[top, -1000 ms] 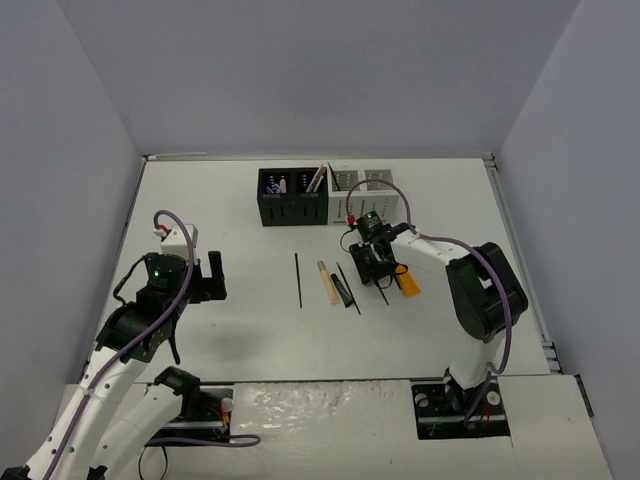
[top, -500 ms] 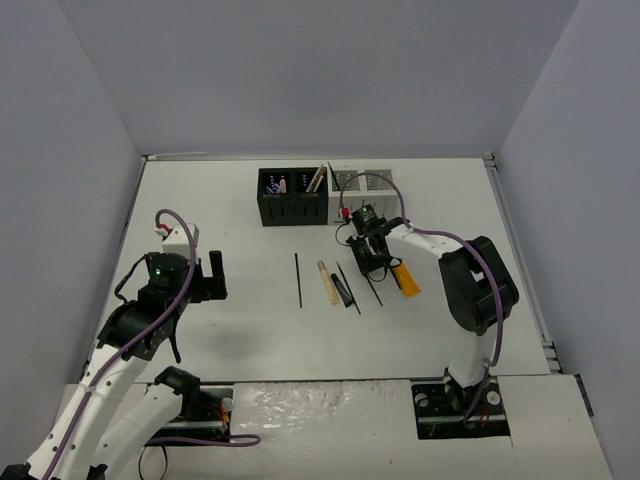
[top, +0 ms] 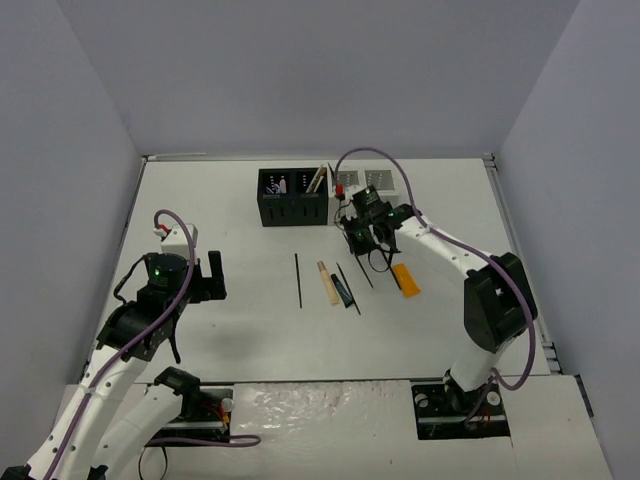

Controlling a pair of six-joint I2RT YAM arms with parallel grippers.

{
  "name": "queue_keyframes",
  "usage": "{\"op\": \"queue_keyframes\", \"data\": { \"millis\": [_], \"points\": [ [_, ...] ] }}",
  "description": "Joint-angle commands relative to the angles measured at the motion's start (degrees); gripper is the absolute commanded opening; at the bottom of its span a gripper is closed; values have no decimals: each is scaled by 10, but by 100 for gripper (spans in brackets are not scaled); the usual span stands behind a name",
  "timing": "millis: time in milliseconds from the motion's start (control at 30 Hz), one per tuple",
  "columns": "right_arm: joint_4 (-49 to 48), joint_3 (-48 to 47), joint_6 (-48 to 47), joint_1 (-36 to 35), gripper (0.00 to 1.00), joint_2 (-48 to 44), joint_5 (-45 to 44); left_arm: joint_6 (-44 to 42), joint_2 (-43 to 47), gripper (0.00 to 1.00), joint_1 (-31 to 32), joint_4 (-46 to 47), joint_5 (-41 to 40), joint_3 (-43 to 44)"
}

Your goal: Organize the makeup

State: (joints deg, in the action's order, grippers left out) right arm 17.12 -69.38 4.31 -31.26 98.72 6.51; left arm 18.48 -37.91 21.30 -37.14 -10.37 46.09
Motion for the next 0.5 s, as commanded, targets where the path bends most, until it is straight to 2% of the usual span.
{"op": "queue_keyframes", "data": {
  "millis": [0, 200, 333, 400, 467],
  "points": [
    [-52, -114, -29, 2, 0, -72, -8, -7, -6, 97, -5, 22, -4, 13],
    [-237, -141, -41, 22, 0, -90, -19, -7, -4, 97, -6, 21, -4, 12],
    [-388, -111, -61, 27, 0, -100, -30, -7, -5, 97, -6, 23, -4, 12],
    [-501, -91, -76, 30, 0, -94, -26, -7, -5, 97, -7, 23, -4, 12],
    [-563, -81, -92, 33, 0, -79, -24, -7, -5, 97, -6, 23, -4, 11]
  ]
}}
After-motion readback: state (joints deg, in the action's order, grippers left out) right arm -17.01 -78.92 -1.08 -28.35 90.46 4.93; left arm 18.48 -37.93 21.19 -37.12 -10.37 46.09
